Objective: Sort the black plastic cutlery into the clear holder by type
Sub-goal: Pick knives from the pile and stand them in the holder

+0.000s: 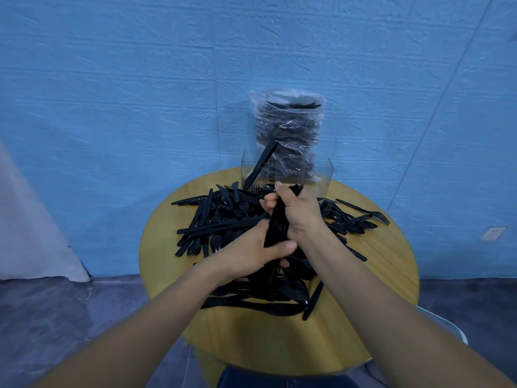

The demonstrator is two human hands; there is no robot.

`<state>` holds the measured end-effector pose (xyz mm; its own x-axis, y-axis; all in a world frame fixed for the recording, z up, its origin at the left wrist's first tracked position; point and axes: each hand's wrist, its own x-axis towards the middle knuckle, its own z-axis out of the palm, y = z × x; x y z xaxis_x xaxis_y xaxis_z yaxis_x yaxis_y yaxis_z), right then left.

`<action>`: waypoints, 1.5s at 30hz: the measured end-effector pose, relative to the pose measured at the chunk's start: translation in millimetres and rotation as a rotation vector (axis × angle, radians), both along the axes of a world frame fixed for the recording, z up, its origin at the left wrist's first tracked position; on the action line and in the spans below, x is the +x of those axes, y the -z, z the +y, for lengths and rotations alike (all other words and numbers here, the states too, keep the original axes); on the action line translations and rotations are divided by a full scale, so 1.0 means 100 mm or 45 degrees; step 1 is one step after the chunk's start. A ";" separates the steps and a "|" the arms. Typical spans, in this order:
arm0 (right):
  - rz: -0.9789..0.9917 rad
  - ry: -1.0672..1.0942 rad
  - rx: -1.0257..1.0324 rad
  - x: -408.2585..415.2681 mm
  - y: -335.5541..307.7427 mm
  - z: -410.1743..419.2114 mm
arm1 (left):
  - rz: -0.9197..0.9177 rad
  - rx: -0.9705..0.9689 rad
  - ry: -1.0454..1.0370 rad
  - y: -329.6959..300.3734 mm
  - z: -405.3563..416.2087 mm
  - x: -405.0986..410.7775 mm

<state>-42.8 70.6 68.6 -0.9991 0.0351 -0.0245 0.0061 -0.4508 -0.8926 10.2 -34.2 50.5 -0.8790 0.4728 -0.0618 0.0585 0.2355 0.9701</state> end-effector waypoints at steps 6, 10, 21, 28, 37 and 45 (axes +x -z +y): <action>-0.021 0.079 -0.171 -0.24 -0.13 -0.04 | 0.244 -0.225 -0.132 0.06 0.01 -0.21; -0.090 -0.014 0.113 -0.49 -0.32 0.02 | 0.413 -0.293 -0.133 -0.03 -0.07 -0.54; -0.031 0.141 0.624 -1.30 -0.70 0.19 | 0.642 -0.464 -0.074 -0.32 -0.19 -1.61; -0.049 0.340 0.443 -1.78 -0.71 0.20 | 0.810 -0.603 -0.220 -0.41 -0.18 -2.30; -0.081 0.575 0.472 -2.19 -0.56 0.20 | 0.814 -0.464 -0.672 0.03 -0.55 -2.49; -0.088 0.646 0.586 -2.26 -0.38 -0.01 | 0.893 -0.440 -0.642 0.14 -0.53 -2.53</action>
